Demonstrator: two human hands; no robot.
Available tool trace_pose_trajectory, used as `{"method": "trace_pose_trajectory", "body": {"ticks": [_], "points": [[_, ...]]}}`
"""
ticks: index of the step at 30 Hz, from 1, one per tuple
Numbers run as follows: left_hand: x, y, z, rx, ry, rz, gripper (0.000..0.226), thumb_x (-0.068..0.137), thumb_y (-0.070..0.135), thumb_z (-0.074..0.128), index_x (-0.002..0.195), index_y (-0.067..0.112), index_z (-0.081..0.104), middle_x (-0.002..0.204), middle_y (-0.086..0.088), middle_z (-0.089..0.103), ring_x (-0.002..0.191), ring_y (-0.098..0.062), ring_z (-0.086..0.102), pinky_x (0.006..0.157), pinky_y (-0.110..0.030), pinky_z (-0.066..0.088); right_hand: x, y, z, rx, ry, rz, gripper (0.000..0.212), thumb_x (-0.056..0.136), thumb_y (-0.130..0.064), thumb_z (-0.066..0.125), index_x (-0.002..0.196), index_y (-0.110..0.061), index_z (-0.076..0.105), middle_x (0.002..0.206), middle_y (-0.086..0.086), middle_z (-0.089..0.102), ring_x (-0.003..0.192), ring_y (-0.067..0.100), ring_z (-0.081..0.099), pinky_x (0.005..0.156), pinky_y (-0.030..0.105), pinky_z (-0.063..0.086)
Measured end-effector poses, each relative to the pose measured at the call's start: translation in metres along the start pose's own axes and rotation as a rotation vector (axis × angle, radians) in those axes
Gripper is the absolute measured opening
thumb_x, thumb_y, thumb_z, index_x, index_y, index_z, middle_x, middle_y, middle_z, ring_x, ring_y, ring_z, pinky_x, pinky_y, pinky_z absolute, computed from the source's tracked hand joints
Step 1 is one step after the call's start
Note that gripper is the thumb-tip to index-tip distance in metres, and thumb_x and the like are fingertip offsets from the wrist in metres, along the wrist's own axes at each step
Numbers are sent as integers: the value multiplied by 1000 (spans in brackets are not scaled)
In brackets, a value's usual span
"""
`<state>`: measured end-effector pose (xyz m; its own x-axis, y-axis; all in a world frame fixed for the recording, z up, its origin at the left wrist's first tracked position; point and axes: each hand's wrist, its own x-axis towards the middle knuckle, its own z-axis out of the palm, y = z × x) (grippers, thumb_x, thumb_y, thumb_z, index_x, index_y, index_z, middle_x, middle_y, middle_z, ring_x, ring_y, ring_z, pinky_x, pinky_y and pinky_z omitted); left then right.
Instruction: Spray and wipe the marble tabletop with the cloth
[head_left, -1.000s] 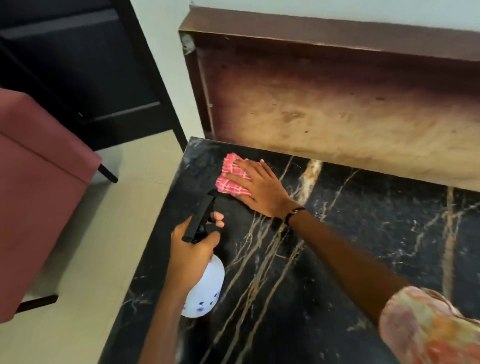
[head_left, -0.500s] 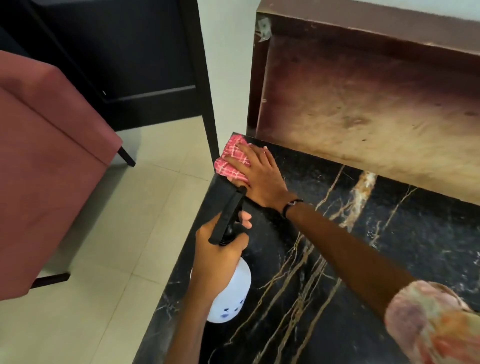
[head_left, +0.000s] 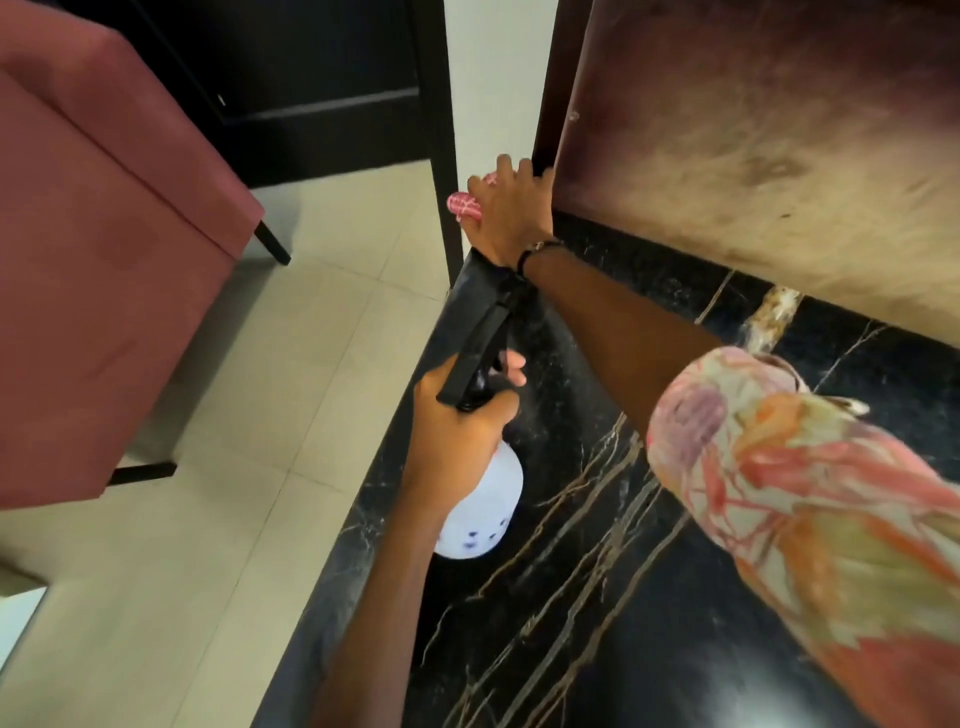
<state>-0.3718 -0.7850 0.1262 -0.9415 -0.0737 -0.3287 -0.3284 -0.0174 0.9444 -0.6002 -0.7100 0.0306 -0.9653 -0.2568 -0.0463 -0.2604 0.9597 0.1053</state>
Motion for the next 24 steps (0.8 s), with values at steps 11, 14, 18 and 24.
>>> {"method": "trace_pose_trajectory", "body": {"ticks": [11,14,18,24], "points": [[-3,-2,0,36,14,-6,30,82,-3,59,77,26,66,55,16,64,45,-4,53,47,-13,42,-89,19,42,270,258,-236,52,91,-49,52,140,-32,44,147,15,40,131,38,39,113,54,22],[-4,-3,0,29,32,-28,34,84,-5,57,74,27,62,51,18,63,43,-2,51,44,-12,42,-60,15,35,258,210,-218,49,91,-52,44,135,-30,49,146,13,42,131,36,40,113,55,24],[-6,-6,-2,18,4,24,32,81,-9,54,87,19,68,71,11,68,44,-5,46,42,-15,38,-27,12,26,261,178,-102,50,89,-48,48,131,-21,54,145,15,42,131,37,39,113,55,23],[-13,-4,-4,-25,13,37,31,82,-12,52,86,17,65,67,14,67,44,-3,51,43,-11,39,-28,-9,22,274,164,139,51,94,-42,46,142,-26,38,153,11,28,137,33,29,115,52,21]]}}
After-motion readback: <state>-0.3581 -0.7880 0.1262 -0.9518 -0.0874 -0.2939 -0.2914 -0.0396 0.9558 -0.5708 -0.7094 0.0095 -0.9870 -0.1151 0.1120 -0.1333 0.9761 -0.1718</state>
